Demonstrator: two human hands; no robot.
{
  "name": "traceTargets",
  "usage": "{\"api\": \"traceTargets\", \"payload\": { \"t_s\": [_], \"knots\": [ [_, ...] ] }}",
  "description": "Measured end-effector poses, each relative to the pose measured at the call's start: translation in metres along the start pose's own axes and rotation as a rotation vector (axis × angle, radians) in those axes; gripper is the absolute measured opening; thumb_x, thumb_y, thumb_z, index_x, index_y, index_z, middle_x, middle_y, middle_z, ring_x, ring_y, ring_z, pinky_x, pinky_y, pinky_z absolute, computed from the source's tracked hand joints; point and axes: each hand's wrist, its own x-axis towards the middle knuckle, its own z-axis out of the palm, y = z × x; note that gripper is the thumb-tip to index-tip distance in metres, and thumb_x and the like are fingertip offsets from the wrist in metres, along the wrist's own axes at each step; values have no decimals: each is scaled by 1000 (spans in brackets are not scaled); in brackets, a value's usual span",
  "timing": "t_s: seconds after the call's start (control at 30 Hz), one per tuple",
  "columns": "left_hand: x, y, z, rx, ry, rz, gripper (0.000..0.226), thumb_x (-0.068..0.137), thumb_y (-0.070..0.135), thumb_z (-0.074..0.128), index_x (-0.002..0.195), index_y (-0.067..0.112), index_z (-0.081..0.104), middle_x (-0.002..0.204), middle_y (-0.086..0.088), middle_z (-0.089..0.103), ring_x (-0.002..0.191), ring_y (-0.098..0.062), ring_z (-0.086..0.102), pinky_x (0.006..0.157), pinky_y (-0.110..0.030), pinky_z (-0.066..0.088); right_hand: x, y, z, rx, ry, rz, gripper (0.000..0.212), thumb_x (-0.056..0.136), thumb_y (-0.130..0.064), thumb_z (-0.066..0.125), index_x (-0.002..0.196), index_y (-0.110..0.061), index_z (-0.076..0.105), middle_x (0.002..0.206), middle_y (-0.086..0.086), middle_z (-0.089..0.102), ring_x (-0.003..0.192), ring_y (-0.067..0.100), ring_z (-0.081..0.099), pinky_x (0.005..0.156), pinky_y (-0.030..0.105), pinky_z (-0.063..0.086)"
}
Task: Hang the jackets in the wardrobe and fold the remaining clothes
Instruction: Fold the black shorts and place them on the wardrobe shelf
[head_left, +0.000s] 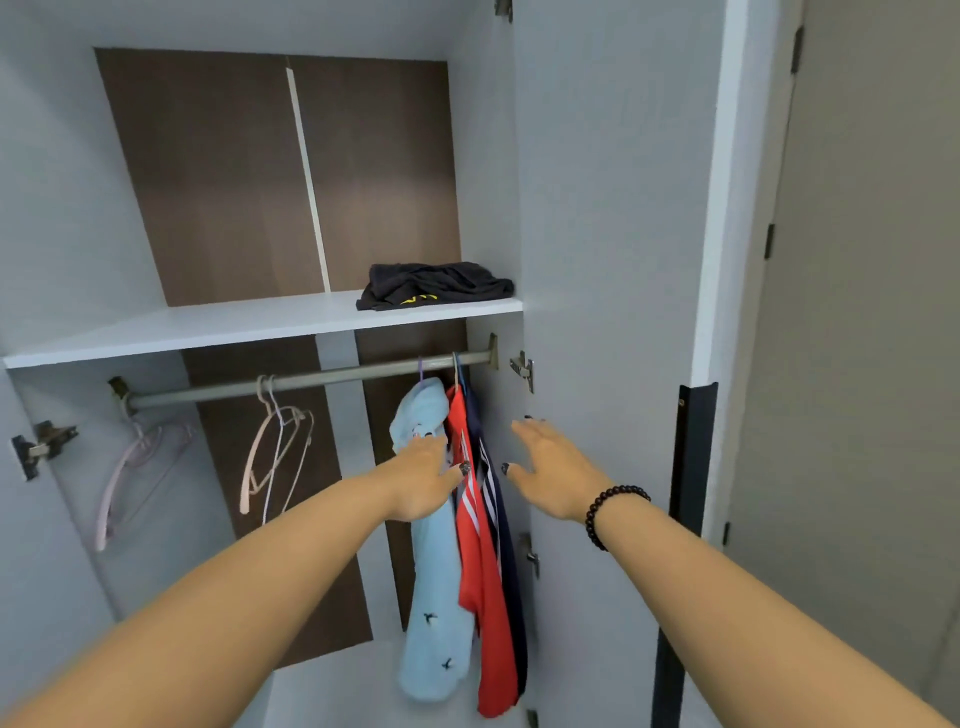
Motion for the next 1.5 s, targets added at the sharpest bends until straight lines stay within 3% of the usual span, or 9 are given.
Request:
{"api": "traceTargets", "payload": {
  "t_s": [0.07, 0.17, 0.4, 0.67, 0.8, 0.93, 1.13, 1.33, 1.5],
  "knots": [
    [-26, 3, 17, -5, -35, 26, 55, 104, 38, 33, 144, 0, 29, 151, -18, 31, 130, -25, 37, 110, -37, 29, -33, -6, 8, 7, -14, 19, 65, 100, -30, 44, 153, -14, 11, 161, 5, 8, 148, 18, 4, 118, 30, 9],
    [-60, 9, 42, 17, -100, 66, 63, 104, 40, 29, 152, 2, 12, 160, -15, 15, 147, -28, 16, 118, -36, 17, -86, -10, 20, 25, -47, 70, 68, 99, -30, 47, 154, -13, 9, 161, 6, 5, 148, 18, 1, 119, 31, 7],
    [-112, 27, 100, -51, -186, 139, 70, 103, 48, 25, 154, 6, 2, 163, -11, 1, 150, -23, -2, 119, -34, 4, -199, 1, 22, 77, -1, 257, 67, 97, -32, 51, 153, -15, 17, 160, 2, 13, 148, 16, 9, 116, 28, 11],
    [-133, 79, 157, -142, -254, 235, 74, 101, 54, 27, 154, 7, 7, 162, -11, 6, 150, -24, 1, 119, -37, 6, -288, 47, 9, 13, -17, 496, 69, 96, -32, 53, 152, -12, 18, 160, 5, 14, 147, 19, 13, 116, 28, 16],
    [-140, 135, 185, -164, -324, 330, 72, 101, 53, 29, 153, 7, 11, 162, -11, 11, 150, -24, 4, 119, -37, 9, -333, 79, -1, 15, -13, 599, 69, 96, -33, 53, 152, -10, 19, 159, 4, 17, 146, 19, 15, 114, 29, 19],
    [-143, 207, 214, -160, -379, 407, 63, 101, 53, 28, 141, 5, 32, 150, -11, 31, 145, -25, 20, 115, -36, 23, -383, 114, -19, 17, 28, 685, 63, 95, -32, 54, 148, -11, 26, 153, 3, 26, 140, 20, 26, 109, 26, 26],
    [-160, 327, 265, -116, -497, 531, 68, 101, 54, 26, 148, 6, 23, 159, -9, 19, 148, -21, 13, 115, -34, 17, -479, 181, -55, 44, 56, 825, 51, 91, -29, 57, 137, -15, 39, 137, 5, 42, 131, 24, 37, 103, 27, 31],
    [-176, 449, 312, -91, -589, 638, 74, 101, 54, 28, 155, 9, 6, 163, -7, 6, 150, -19, 7, 118, -31, 9, -578, 249, -98, 65, 57, 998, 70, 95, -33, 54, 151, -11, 19, 157, 3, 19, 143, 20, 23, 113, 26, 21],
    [-183, 533, 341, -155, -637, 704, 69, 101, 52, 30, 154, 12, 14, 161, -5, 15, 148, -19, 16, 113, -27, 17, -633, 299, -137, 65, 125, 1075, 70, 95, -34, 53, 151, -11, 19, 157, 3, 19, 142, 20, 24, 112, 26, 23]
  ]
}}
